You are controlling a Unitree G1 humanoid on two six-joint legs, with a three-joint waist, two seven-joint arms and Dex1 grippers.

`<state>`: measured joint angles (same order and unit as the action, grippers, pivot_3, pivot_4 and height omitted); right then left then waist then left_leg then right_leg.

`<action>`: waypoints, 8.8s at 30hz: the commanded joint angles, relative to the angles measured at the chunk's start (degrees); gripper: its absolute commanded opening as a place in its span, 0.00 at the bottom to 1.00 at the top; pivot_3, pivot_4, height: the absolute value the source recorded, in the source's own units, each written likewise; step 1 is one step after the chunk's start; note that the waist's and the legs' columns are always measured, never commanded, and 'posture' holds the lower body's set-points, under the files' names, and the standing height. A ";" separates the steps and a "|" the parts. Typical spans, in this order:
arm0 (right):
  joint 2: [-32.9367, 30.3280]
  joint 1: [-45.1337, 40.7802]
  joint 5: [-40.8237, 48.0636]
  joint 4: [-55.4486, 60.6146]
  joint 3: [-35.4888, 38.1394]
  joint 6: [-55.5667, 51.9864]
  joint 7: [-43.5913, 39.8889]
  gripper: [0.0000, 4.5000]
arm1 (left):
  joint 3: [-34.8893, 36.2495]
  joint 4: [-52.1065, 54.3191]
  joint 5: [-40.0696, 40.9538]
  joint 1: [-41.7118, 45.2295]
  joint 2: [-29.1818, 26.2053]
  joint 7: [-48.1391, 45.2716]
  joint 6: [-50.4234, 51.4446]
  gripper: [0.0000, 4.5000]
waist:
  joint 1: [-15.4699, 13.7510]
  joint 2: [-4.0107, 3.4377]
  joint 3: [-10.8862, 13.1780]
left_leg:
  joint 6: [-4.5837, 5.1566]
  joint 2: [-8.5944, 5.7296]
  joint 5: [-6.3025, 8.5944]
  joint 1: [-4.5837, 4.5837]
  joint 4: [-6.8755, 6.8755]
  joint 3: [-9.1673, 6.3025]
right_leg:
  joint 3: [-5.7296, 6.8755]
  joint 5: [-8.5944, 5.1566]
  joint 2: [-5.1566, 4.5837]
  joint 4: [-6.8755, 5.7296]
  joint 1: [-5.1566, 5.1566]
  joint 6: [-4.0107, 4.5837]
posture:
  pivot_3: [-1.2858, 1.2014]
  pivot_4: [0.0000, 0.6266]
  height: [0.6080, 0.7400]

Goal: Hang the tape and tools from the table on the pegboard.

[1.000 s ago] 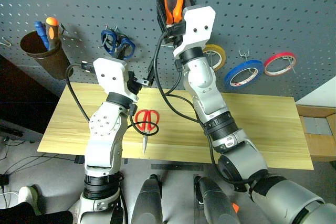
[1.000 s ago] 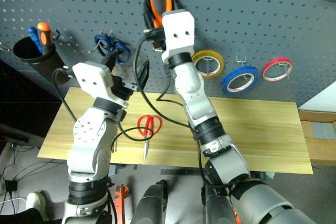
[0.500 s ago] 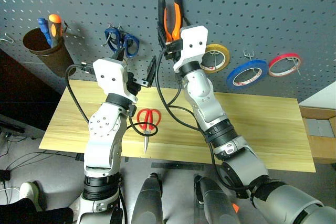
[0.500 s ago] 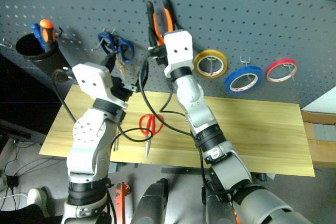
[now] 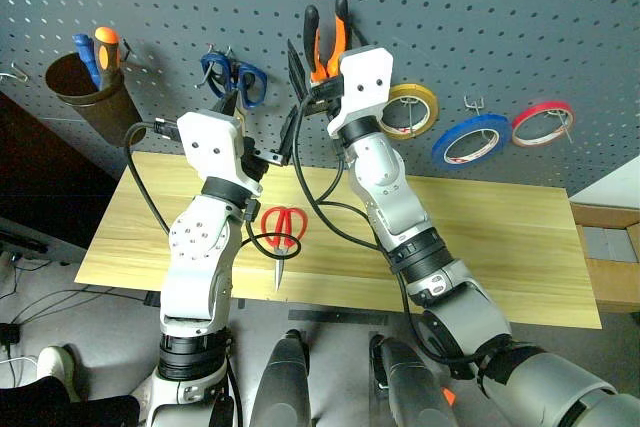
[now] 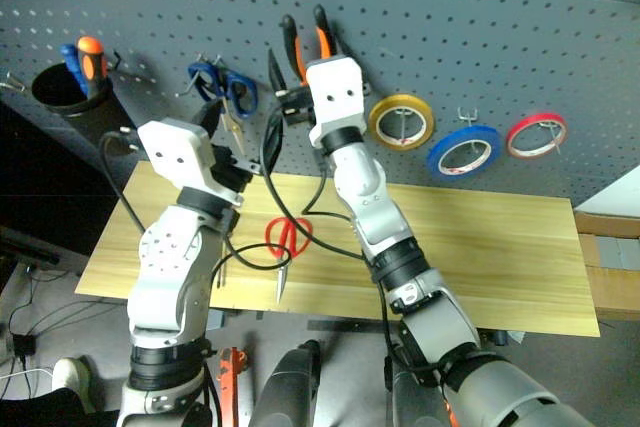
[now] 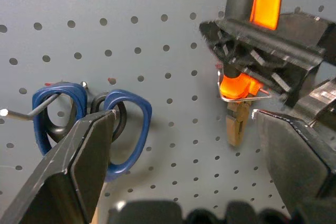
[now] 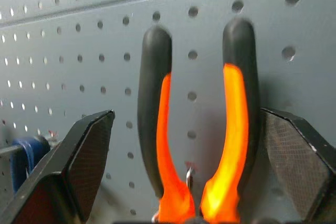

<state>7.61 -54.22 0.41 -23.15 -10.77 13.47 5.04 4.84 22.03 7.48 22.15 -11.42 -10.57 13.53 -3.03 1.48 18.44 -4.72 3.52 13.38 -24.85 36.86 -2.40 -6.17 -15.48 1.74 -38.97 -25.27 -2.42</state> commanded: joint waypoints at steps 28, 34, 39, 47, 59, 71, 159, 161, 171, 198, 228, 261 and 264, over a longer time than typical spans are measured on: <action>-32.03 41.36 23.65 54.80 -0.89 -39.72 -43.27 0.97 | -6.20 6.37 -7.12 -21.38 5.17 8.88 21.16 1.00 | 1.88 0.02 -0.01 | -0.10 -0.09 -0.08 0.03 0.09 -0.45 | 0.50 -0.02 -0.12 0.02 0.29 -0.02 | 0.56 0.50 1.00; -34.84 45.99 24.77 55.45 -0.44 -33.34 -49.70 0.97 | -3.29 6.99 -6.04 -25.54 5.33 9.51 26.33 1.00 | 1.88 0.03 0.00 | -0.10 -0.11 -0.08 0.06 0.12 -0.45 | 0.48 -0.14 -0.12 0.02 0.33 -0.22 | 0.56 0.52 1.00; -34.99 47.43 22.31 53.59 -1.72 -26.59 -52.98 0.97 | -2.72 5.40 -5.84 -27.27 4.72 8.66 29.97 1.00 | 1.81 0.04 0.00 | -0.11 -0.13 -0.09 0.08 0.13 -0.46 | 0.49 -0.18 -0.12 0.03 0.36 -0.29 | 0.56 0.53 1.00; -34.42 46.84 18.60 49.55 -4.50 -19.84 -55.87 0.97 | -4.77 -1.42 -5.04 -23.89 5.19 6.52 29.59 1.00 | 1.72 0.06 0.01 | -0.14 -0.13 -0.11 0.10 0.13 -0.49 | 0.51 -0.16 -0.12 0.02 0.39 -0.25 | 0.56 0.54 1.00; -35.46 47.36 14.99 41.80 -5.65 -13.19 -59.90 0.97 | -6.86 -3.66 -6.10 -23.31 2.41 5.08 31.98 1.00 | 1.75 0.05 0.01 | -0.14 -0.12 -0.11 0.14 0.13 -0.49 | 0.52 -0.04 -0.13 0.00 0.44 -0.05 | 0.56 0.53 1.00; -36.48 46.45 9.62 38.08 -6.56 -12.74 -59.19 0.97 | -6.98 -6.98 -5.72 -20.50 0.10 2.71 34.38 1.00 | 1.75 0.05 0.01 | -0.15 -0.12 -0.11 0.18 0.15 -0.51 | 0.54 -0.03 -0.13 0.00 0.51 -0.04 | 0.55 0.53 1.00; -22.57 36.76 22.13 45.11 5.07 -20.25 -40.43 1.00 | 3.15 -10.98 -1.10 -11.30 -2.83 0.42 -1.61 0.06 | -1.51 0.69 -10.34 | 0.23 -0.75 -0.35 1.89 0.00 -0.47 | 0.53 -0.08 -0.64 0.02 2.24 -0.04 | 0.60 0.11 1.00; -22.47 36.82 22.29 45.56 5.03 -20.76 -39.98 1.00 | 2.91 -11.77 -0.39 -10.77 -3.04 -0.52 0.57 0.06 | -1.50 0.69 -10.34 | 0.23 -0.75 -0.35 1.89 0.00 -0.47 | 0.52 -0.08 -0.64 0.02 2.24 -0.04 | 0.60 0.11 1.00; -22.55 37.42 22.13 46.66 4.71 -22.03 -38.97 1.00 | 3.09 -15.73 0.06 -6.89 -4.77 -3.31 3.46 0.06 | -1.40 0.69 -10.34 | 0.23 -0.75 -0.35 1.90 0.02 -0.47 | 0.52 -0.08 -0.64 -0.01 2.24 -0.04 | 0.60 0.12 1.00; -22.45 37.94 20.79 46.87 4.15 -22.47 -37.81 1.00 | 2.33 -19.86 -1.14 -2.04 -7.39 -5.05 5.53 0.13 | -1.29 0.69 -10.34 | 0.23 -0.75 -0.35 1.89 0.03 -0.48 | 0.53 -0.08 -0.63 -0.01 2.24 -0.04 | 0.59 0.14 1.00; -27.46 30.50 16.09 42.61 -10.97 -38.16 -47.11 1.00 | 10.37 -18.22 -0.43 -14.88 -6.39 4.15 17.90 0.99 | 1.57 0.28 -0.55 | 0.33 -0.86 -0.40 1.70 -0.01 -0.64 | 0.59 -0.40 -0.82 -0.03 2.08 -0.43 | 0.57 0.63 1.00; -25.14 27.83 15.66 40.43 -8.14 -40.30 -46.22 1.00 | 10.40 -39.38 0.82 0.17 -9.45 1.29 14.62 0.17 | 2.18 0.30 3.38 | 0.14 -0.86 -0.25 0.51 0.06 -0.86 | 0.86 -0.26 -0.95 -0.02 1.09 -0.21 | 0.56 0.60 1.00; -25.45 28.30 16.21 40.81 -7.34 -38.89 -47.08 1.00 | 9.30 -34.73 -0.39 -2.35 -9.21 2.17 14.92 0.17 | 2.03 0.34 3.33 | 0.12 -0.86 -0.26 0.50 0.05 -0.87 | 0.89 -0.26 -0.97 0.00 1.08 -0.21 | 0.57 0.56 1.00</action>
<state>-17.82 -25.97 16.42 15.95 -19.26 -27.69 -41.24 14.33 -16.29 7.70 21.72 -20.24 -9.09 28.52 -1.01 1.82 21.77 -4.65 2.66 13.10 -24.36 36.91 -3.28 -5.28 -15.75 0.75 -38.96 -24.19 -2.63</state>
